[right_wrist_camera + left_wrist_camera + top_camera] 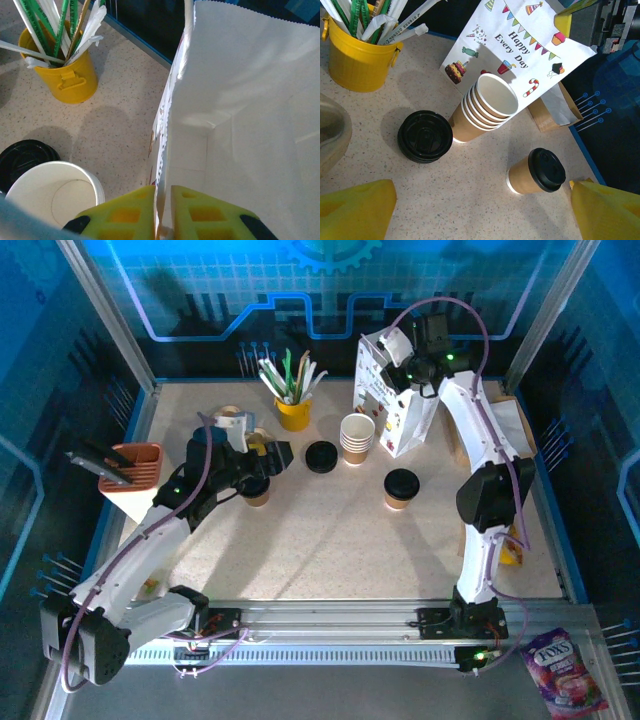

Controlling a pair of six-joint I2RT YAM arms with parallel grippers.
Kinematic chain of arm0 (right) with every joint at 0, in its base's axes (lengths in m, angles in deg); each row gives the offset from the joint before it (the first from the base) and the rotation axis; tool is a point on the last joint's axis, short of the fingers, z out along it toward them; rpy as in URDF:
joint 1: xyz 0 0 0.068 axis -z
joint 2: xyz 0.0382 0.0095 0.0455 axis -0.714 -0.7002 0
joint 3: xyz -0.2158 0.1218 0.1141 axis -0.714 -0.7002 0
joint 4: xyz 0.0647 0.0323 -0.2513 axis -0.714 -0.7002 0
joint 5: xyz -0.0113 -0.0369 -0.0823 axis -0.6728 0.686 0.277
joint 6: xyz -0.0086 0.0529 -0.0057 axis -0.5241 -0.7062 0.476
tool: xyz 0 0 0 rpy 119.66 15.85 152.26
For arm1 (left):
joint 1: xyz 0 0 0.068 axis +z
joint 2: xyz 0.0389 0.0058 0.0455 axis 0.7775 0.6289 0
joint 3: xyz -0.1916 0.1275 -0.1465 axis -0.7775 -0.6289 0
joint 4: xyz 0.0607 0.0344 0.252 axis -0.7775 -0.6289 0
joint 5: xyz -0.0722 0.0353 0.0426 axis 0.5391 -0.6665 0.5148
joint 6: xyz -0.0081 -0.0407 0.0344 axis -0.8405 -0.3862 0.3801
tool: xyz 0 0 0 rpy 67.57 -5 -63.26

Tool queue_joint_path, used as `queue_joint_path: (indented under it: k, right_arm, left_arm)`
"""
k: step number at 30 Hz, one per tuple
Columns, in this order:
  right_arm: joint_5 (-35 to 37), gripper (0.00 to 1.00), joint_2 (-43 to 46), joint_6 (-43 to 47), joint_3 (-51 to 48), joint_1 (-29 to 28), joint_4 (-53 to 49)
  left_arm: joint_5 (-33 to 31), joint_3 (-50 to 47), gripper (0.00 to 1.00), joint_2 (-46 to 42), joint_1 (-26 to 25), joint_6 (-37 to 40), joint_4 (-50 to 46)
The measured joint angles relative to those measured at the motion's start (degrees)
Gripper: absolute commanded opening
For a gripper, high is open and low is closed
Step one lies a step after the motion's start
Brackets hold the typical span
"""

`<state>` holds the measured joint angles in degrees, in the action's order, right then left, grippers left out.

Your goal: Pack the takeout coffee

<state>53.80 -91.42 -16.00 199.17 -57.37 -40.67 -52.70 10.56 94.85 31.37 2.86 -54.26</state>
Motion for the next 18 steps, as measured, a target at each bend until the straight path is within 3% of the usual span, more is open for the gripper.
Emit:
queue_joint_path:
  k: [5, 18]
  right_arm:
    - [0.26, 0.18, -1.46, 0.66, 1.11, 0.02, -1.44]
    - [4.2, 0.02, -1.73, 1.92, 4.33, 0.04, -2.54]
  left_arm:
    - [0.02, -0.11, 0.91, 0.04, 0.0, -0.02, 0.2]
    - [0.02, -0.13, 0.91, 0.57, 0.0, -0.02, 1.44]
